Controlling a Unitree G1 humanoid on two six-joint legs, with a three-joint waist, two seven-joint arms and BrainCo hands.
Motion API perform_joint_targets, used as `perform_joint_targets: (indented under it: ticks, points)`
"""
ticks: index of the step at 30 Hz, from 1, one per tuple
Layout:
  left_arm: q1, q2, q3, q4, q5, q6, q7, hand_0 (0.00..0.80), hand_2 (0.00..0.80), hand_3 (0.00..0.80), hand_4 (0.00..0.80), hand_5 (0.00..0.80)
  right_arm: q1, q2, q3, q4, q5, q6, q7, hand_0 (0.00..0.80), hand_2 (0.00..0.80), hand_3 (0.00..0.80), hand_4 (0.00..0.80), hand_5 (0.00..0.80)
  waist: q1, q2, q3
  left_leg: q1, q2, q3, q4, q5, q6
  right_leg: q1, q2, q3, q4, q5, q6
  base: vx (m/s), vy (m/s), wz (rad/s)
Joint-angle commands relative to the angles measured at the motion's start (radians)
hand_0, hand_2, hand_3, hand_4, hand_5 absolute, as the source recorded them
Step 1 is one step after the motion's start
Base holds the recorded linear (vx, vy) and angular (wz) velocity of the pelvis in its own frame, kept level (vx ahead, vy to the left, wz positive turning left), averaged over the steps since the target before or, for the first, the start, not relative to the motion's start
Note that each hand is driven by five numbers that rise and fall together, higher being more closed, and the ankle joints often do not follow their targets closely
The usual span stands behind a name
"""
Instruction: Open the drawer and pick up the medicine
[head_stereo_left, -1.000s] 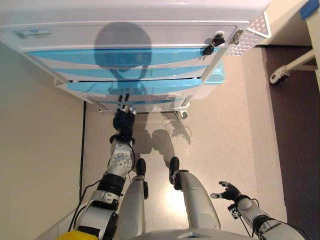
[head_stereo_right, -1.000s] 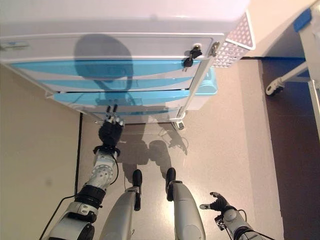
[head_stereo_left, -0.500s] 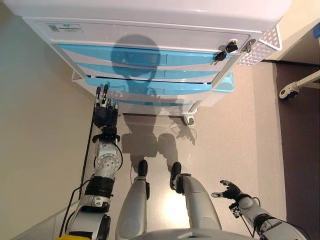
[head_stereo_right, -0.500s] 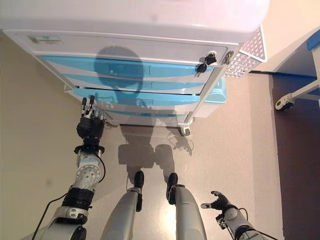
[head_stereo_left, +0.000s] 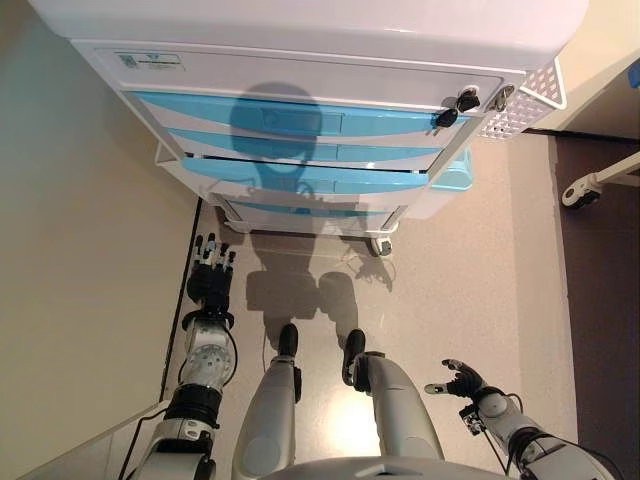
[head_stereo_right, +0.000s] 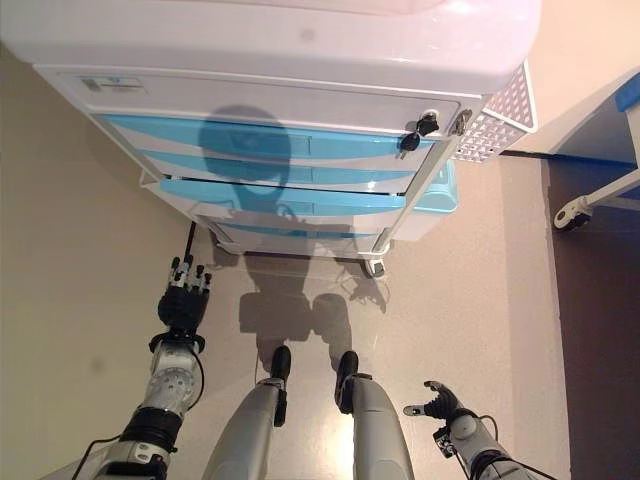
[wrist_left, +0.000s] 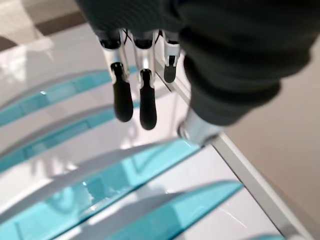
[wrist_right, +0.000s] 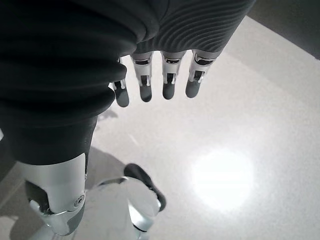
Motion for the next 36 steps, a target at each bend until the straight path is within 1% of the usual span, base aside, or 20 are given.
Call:
perform_joint_targets:
  ticks: [1,2,3,4,5,6,7,11,17,20,25,31,36]
  points:
    - [-0.002,-0.021,-0.038,-0.012,0.085,0.009,-0.003,0.000,0.000,0.000,0.000,0.000,0.041,-0.055,-0.004,-0.018,-0.001,0.006,-0.032,0.000,0.000,0.000,0.000,0.000,-0.021,0.014,-0.018,-0.023,-0.035,0.042,-0.019,0.031,0.063,0.044,0.005,0.006,-0.082,0.112,0.058,0.000,0.000,0.00]
    - [-0.010,-0.025,-0.054,-0.011,0.094,0.013,0.000,0.000,0.000,0.000,0.000,0.000,0.041,-0.055,-0.005,-0.019,0.002,0.008,-0.035,0.000,0.000,0.000,0.000,0.000,-0.024,0.014,-0.016,-0.022,-0.034,0.043,-0.021,0.032,0.062,0.046,0.006,0.006,-0.087,0.113,0.058,0.032,-0.006,0.01]
    - [-0.026,-0.036,-0.086,-0.011,0.104,0.016,0.007,0.000,0.000,0.000,0.000,0.000,0.043,-0.053,-0.005,-0.020,0.008,0.010,-0.042,0.000,0.000,0.000,0.000,0.000,-0.033,0.012,-0.015,-0.022,-0.031,0.047,-0.019,0.029,0.062,0.048,0.010,0.010,-0.096,0.117,0.059,0.115,-0.015,0.01]
    - [-0.024,-0.036,-0.086,-0.010,0.104,0.016,0.008,0.000,0.000,0.000,0.000,0.000,0.044,-0.053,-0.004,-0.020,0.007,0.010,-0.042,0.000,0.000,0.000,0.000,0.000,-0.033,0.011,-0.017,-0.009,-0.032,0.042,-0.013,0.000,0.057,0.058,0.011,0.018,-0.086,0.090,0.066,0.120,-0.014,0.00]
    - [-0.037,-0.043,-0.100,-0.013,0.107,0.014,0.014,0.000,0.000,0.000,0.000,0.000,0.046,-0.049,0.000,-0.020,0.008,0.011,-0.044,0.000,0.000,0.000,0.000,0.000,-0.039,0.010,-0.017,-0.009,-0.030,0.045,-0.011,-0.002,0.056,0.058,0.013,0.020,-0.090,0.093,0.066,0.000,0.000,0.00]
    - [-0.050,-0.046,-0.105,-0.012,0.107,0.012,0.020,0.000,0.000,0.000,0.000,0.000,0.044,-0.048,0.000,-0.020,0.008,0.011,-0.046,0.000,0.000,0.000,0.000,0.000,-0.041,0.010,-0.015,-0.021,-0.027,0.053,-0.017,0.026,0.061,0.049,0.014,0.015,-0.105,0.121,0.059,0.000,0.000,0.00]
    - [-0.065,-0.051,-0.115,-0.010,0.105,0.008,0.028,0.000,0.000,0.000,0.000,0.000,0.044,-0.045,0.005,-0.016,0.009,0.013,-0.049,0.000,0.000,0.000,0.000,0.000,-0.048,0.008,-0.016,-0.008,-0.025,0.052,-0.012,-0.005,0.055,0.057,0.019,0.028,-0.101,0.097,0.066,0.000,0.000,0.00]
    - [-0.133,-0.064,-0.142,-0.019,0.105,-0.009,0.053,0.000,0.000,0.000,0.000,0.000,0.040,-0.036,0.019,-0.015,0.014,0.016,-0.057,0.000,0.000,0.000,0.000,0.000,-0.066,0.000,-0.020,-0.006,-0.017,0.069,-0.022,-0.009,0.057,0.052,0.032,0.049,-0.125,0.114,0.071,0.037,0.013,-0.16]
    - [-0.231,-0.065,-0.161,-0.022,0.119,-0.033,0.081,0.000,0.000,0.000,0.000,0.000,0.047,-0.033,0.032,-0.014,0.019,0.019,-0.055,0.000,0.000,0.000,0.000,0.000,-0.091,-0.005,-0.023,-0.009,-0.009,0.092,-0.019,-0.019,0.061,0.041,0.043,0.074,-0.137,0.122,0.075,0.025,0.019,-0.20]
    - [-0.282,-0.059,-0.160,-0.019,0.121,-0.047,0.096,0.000,0.000,0.000,0.000,0.000,0.054,-0.033,0.038,-0.014,0.023,0.020,-0.053,0.000,0.000,0.000,0.000,0.000,-0.102,-0.007,-0.026,-0.011,-0.007,0.103,-0.011,-0.029,0.064,0.034,0.046,0.086,-0.132,0.121,0.075,0.036,0.023,-0.21]
    - [-0.368,-0.042,-0.138,0.005,0.118,-0.071,0.124,0.000,0.000,0.000,0.000,0.000,0.058,-0.038,0.047,-0.010,0.027,0.020,-0.045,0.000,0.000,0.000,0.000,0.000,-0.120,-0.010,-0.036,-0.012,-0.002,0.120,0.002,-0.045,0.068,0.025,0.052,0.104,-0.125,0.117,0.076,0.044,0.018,-0.10]
    - [-0.451,-0.025,-0.110,0.028,0.105,-0.096,0.146,0.000,0.000,0.000,0.000,0.000,0.061,-0.041,0.058,-0.005,0.032,0.020,-0.037,0.000,0.000,0.000,0.000,0.000,-0.136,-0.011,-0.047,-0.020,0.001,0.129,0.016,-0.060,0.070,0.014,0.057,0.115,-0.114,0.111,0.077,0.047,0.002,-0.13]
    - [-0.506,-0.006,-0.085,0.013,0.091,-0.123,0.162,0.000,0.000,0.000,0.000,0.000,0.056,-0.042,0.064,-0.011,0.038,0.018,-0.035,0.000,0.000,0.000,0.000,0.000,-0.141,-0.011,-0.050,-0.026,0.003,0.135,0.022,-0.067,0.072,0.006,0.060,0.121,-0.113,0.111,0.079,0.033,0.000,-0.05]
